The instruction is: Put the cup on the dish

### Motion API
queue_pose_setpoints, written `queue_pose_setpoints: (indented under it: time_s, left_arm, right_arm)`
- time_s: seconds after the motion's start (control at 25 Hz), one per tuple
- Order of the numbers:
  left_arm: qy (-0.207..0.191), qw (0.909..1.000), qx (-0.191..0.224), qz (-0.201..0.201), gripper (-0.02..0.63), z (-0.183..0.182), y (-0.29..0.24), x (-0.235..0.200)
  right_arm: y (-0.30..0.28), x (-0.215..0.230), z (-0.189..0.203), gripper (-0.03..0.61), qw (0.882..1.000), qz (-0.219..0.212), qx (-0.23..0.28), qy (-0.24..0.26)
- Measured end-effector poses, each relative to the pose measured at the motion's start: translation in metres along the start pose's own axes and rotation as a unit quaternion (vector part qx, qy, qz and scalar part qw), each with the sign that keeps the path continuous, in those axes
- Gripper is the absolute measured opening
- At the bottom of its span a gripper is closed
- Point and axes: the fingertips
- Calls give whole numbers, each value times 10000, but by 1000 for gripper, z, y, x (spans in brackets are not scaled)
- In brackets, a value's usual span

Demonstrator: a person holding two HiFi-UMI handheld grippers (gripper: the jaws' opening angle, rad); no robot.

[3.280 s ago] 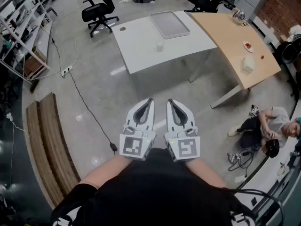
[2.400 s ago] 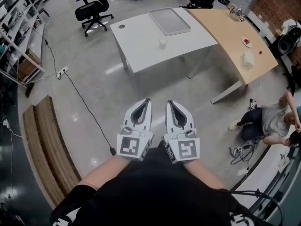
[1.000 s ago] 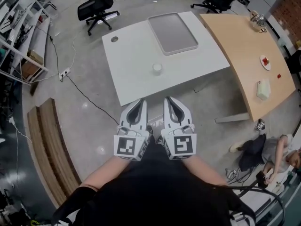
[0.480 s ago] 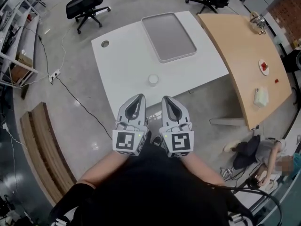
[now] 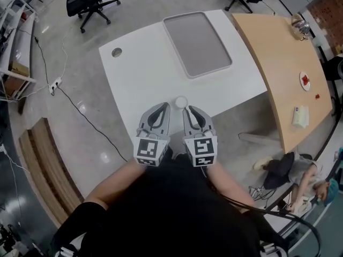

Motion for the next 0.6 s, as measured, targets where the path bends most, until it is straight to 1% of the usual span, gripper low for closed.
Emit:
queue_pose_setpoints:
  time_s: [0.12,0.16,0.2,0.24,0.28,0.32,0.44,0.6]
  left_arm:
    - [-52,9998,-128,149,7,20,-16,-14]
    - [-56,9997,-170,170,7,26,-21,-19]
    - [-50,9996,-206,176,7,31,-25,-24]
    - [-39,9996,-238,171,7,35,-30,-28]
    - [-24,9995,-268,160,7,40,-34,-32]
    - [-6,9995,-294,148,8,45,-39,-36]
    - [21,9993,-347,138,6,60,-56,-46]
    - [56,9992,-380,144,8,76,-75,-52]
  right_arm:
    - [-21,7,21,19,9996,69,-289,10]
    - [-27,9,27,31,9993,42,-380,-6]
    - [-33,9,32,73,9989,-19,-465,-39]
    - [-38,8,36,146,9985,-100,-536,-84]
    - [-43,8,41,183,9980,-179,-594,-126]
    - [-48,8,46,203,9975,-241,-647,-149]
    - [-62,9,65,233,9955,-371,-853,-179]
    - [-77,8,89,247,9927,-488,-1091,-140]
Point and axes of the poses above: the fingertips, and each gripper's own axes: y backward along the fingers, x to its right, z out of its underside, and after that the axes turned 10 degrees about x, right-handed
